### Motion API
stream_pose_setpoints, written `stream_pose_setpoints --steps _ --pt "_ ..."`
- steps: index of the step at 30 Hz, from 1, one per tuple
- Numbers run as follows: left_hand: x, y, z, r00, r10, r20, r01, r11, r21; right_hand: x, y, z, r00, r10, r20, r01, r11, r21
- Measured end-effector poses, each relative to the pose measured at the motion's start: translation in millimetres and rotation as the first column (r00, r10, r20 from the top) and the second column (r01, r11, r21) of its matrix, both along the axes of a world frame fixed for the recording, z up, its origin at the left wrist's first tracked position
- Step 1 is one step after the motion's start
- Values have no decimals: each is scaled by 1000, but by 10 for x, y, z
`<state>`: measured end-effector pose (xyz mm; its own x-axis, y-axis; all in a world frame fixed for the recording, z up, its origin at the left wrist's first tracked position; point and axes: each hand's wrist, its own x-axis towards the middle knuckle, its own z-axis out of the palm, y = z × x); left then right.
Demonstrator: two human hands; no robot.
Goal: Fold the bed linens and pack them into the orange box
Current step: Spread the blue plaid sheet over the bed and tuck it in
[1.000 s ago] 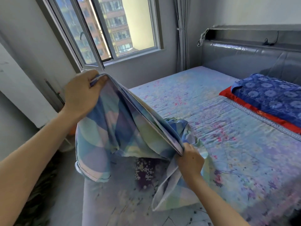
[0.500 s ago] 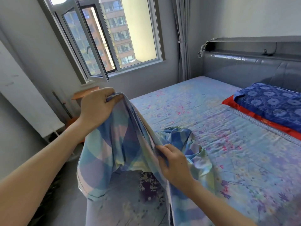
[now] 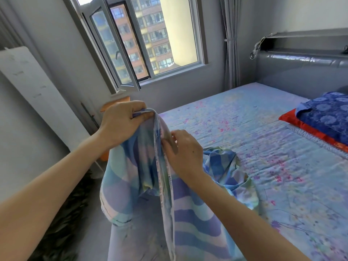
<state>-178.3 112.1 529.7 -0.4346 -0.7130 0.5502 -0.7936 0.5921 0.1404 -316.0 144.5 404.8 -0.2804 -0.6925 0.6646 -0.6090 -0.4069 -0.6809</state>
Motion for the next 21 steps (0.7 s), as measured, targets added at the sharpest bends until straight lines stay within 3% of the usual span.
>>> stream_pose_setpoints --steps 4,10,18,21 --pt "23 -60 12 1000 18 18 -17 1000 -23 32 100 -149 985 -174 -6 171 971 -165" --pt "-23 -127 23 999 17 51 -12 995 -102 143 143 -587 970 -223 -95 227 973 33" --pt "10 -283 65 999 11 36 -7 994 -109 -284 315 -999 985 -144 98 124 975 186" --pt "2 -352 43 1000 7 25 -5 996 -89 -491 453 -1005 962 -114 248 78 985 151"
